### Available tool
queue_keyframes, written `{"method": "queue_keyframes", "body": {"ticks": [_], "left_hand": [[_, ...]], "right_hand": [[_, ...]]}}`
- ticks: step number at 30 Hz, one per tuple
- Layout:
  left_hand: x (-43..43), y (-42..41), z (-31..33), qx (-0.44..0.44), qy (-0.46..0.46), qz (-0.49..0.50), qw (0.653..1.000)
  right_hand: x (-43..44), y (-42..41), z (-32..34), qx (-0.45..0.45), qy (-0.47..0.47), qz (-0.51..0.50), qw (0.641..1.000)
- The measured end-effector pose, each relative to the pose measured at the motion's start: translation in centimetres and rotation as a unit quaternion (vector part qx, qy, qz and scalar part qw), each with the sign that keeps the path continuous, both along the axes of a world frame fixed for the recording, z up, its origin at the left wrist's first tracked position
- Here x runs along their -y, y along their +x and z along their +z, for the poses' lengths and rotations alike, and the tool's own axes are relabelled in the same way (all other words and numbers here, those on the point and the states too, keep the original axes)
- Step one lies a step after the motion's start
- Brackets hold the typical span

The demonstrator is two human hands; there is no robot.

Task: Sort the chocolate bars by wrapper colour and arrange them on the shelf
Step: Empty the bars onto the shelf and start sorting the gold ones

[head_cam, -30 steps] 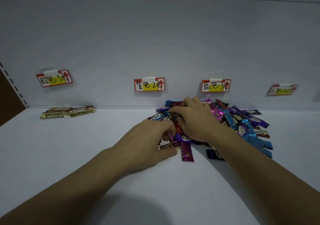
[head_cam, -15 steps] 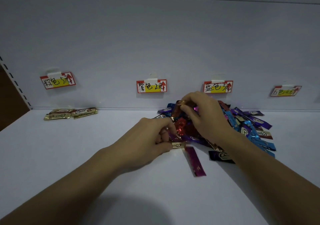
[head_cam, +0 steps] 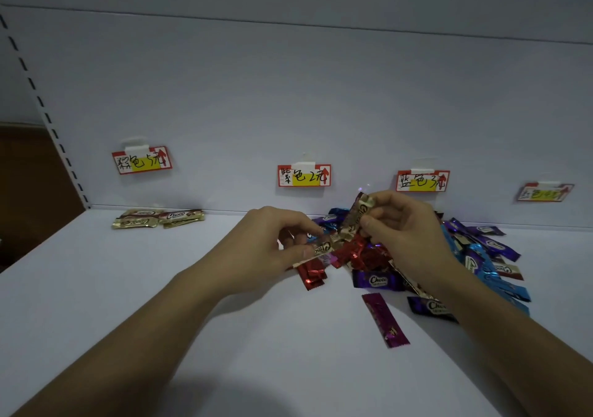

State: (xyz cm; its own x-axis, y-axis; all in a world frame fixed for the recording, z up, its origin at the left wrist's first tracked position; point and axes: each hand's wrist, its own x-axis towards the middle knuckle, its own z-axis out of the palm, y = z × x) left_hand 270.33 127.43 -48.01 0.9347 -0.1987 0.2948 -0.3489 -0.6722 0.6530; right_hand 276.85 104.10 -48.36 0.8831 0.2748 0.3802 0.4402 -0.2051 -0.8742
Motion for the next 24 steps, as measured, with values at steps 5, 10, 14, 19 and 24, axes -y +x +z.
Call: {"method": "queue_keyframes", "body": {"ticks": [5,10,14,19,24], "left_hand": [[-0.8,0.0,0.3,-0.006,-0.014,-0.002,1.000],[-3.2,-0.4,1.0,-0.001,0.017,0.051,0.999],[-7.7,-1.1,1.4,0.030,0.080,0.138,0.987],[-16.0,-1.8,-0.1,0.109,0.170,0.330,0.922],[-19.8,-2.1,-2.3,0.144,0.125,0.407,0.893]], "right_hand": [[-0.3,-0.2,0.4,0.018,-0.019,-0.023,0.999],[-2.4,-0.5,1.5,0.031,-0.090,0.022,0.995],[-6.0,0.3,2.0,0.081,-0.167,0.021,0.982],[-14.0,1.1,2.1,0.152,-0.233,0.021,0.960],[-22.0,1.6,0.5,0.276,-0.370,0.005,0.887]]}}
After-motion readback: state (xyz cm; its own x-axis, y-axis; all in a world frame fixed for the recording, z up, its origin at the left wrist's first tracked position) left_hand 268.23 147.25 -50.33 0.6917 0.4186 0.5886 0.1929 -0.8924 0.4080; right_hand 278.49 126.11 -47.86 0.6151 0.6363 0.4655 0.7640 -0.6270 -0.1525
